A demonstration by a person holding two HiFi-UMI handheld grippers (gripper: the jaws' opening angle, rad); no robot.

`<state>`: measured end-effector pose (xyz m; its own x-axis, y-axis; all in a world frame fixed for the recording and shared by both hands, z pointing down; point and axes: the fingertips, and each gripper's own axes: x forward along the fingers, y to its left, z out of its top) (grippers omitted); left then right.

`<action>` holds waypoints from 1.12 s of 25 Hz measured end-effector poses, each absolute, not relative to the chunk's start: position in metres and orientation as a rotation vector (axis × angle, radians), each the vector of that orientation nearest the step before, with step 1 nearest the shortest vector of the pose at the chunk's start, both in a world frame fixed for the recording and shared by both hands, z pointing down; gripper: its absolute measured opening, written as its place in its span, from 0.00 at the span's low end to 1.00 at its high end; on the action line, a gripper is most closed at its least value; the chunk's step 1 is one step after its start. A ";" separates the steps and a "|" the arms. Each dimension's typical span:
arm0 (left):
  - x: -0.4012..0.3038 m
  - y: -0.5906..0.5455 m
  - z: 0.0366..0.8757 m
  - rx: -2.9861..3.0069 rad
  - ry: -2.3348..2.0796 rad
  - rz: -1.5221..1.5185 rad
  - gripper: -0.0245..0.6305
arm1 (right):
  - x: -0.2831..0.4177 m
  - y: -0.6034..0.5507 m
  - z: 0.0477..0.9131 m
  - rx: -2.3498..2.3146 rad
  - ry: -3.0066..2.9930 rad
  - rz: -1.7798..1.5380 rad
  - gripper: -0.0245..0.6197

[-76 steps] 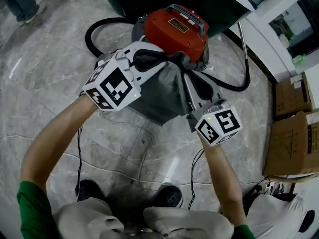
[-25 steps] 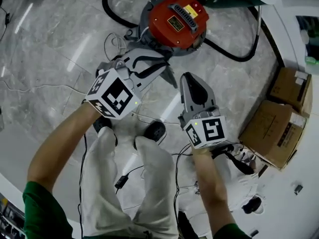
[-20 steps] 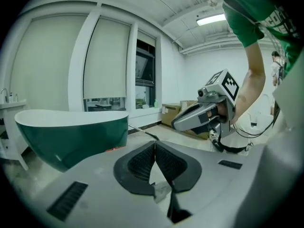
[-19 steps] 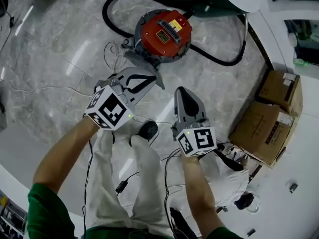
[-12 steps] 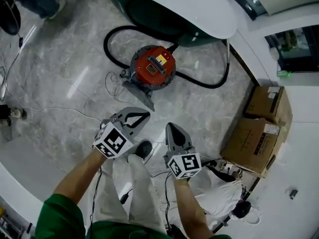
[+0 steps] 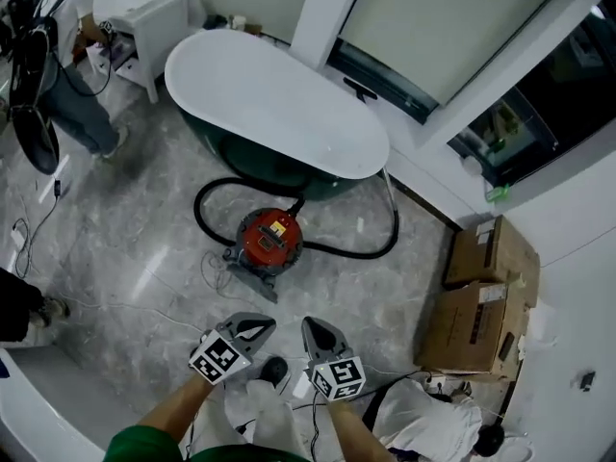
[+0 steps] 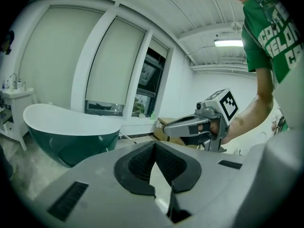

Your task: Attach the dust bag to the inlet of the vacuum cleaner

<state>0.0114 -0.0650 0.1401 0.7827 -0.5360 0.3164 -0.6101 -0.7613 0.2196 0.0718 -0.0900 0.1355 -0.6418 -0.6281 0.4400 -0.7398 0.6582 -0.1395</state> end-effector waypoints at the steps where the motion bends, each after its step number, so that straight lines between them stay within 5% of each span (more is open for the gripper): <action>1: 0.010 -0.062 0.130 2.661 -0.897 0.334 0.04 | 0.074 -0.087 0.123 1.086 -2.529 0.424 0.05; 28: -0.017 -0.041 -0.031 2.670 -1.249 0.090 0.04 | 0.095 -0.051 -0.036 1.220 -2.696 0.312 0.05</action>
